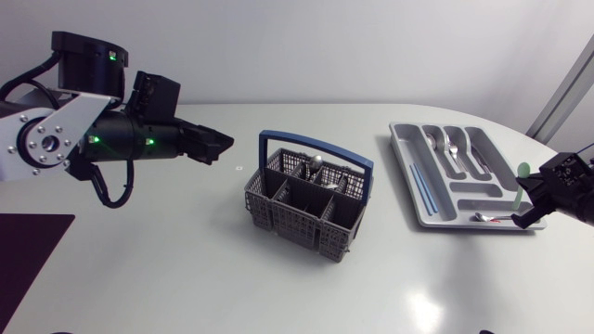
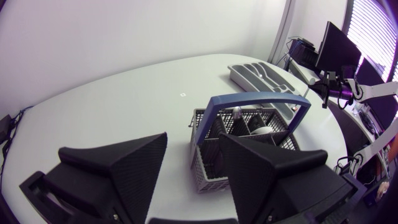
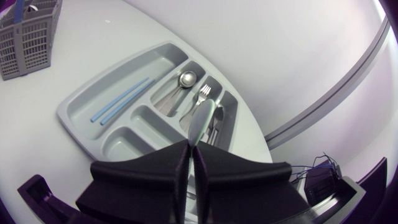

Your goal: Unload the cutlery basket into the drawer organizer.

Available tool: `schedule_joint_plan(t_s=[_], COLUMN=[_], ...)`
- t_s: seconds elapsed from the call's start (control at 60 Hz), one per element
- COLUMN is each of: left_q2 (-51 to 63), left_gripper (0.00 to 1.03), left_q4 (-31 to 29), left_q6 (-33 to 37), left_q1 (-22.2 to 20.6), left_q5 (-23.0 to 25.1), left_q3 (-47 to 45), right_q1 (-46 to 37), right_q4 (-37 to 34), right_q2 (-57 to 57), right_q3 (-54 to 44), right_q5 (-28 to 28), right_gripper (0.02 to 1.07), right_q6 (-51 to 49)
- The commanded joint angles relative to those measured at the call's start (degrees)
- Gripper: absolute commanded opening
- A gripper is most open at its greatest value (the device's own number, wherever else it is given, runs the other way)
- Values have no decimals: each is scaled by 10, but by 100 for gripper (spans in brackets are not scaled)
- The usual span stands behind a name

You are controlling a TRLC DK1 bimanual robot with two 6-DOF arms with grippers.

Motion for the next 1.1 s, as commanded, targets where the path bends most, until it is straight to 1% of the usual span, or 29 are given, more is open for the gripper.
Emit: schedule_joint_plan(t_s=[0.0, 0.183, 0.317, 0.367, 0.417, 0.45, 0.483, 0.533, 0.55, 0.633, 0.667, 0.833, 0.883, 1.017, 1.083], left_q2=[-5, -5, -2, -2, -2, -2, -2, -3, -4, -8, -9, -14, -17, -27, -34], left_gripper=[60, 60, 60, 60, 60, 60, 60, 60, 60, 60, 60, 62, 63, 63, 63], left_q4=[5, 5, 5, 5, 5, 5, 5, 5, 5, 4, 4, -10, -10, -11, -18], left_q6=[6, 3, 2, 2, 2, 2, 2, 3, 3, 6, 6, 17, 21, 32, 34], left_q1=[-1, -9, -12, -16, -18, -18, -18, -17, -15, -10, -8, -1, 1, 8, 12], left_q5=[-7, -21, -24, -26, -27, -28, -28, -28, -28, -28, -28, -28, -28, -28, -28], left_q3=[-12, -12, -12, -13, -16, -19, -21, -24, -26, -32, -33, -44, -51, -64, -65], right_q1=[-4, -4, -1, 5, 7, 8, 9, 11, 11, 13, 14, 19, 20, 24, 23], right_q4=[32, 97, 103, 103, 103, 103, 101, 97, 96, 87, 79, 33, 24, 23, 16], right_q2=[39, 133, 150, 152, 151, 146, 144, 139, 136, 123, 115, 65, 54, 67, 61], right_q3=[10, 15, 11, 8, 2, 0, -1, -2, -3, -3, -2, 2, 1, -2, 1], right_q5=[14, 62, 70, 76, 79, 79, 80, 83, 83, 87, 87, 87, 87, 105, 104], right_gripper=[10, 10, 11, 14, 28, 41, 53, 64, 72, 88, 91, 92, 95, 97, 97], right_q6=[-30, -76, -83, -83, -84, -81, -78, -77, -75, -67, -62, -40, -40, -44, -41])
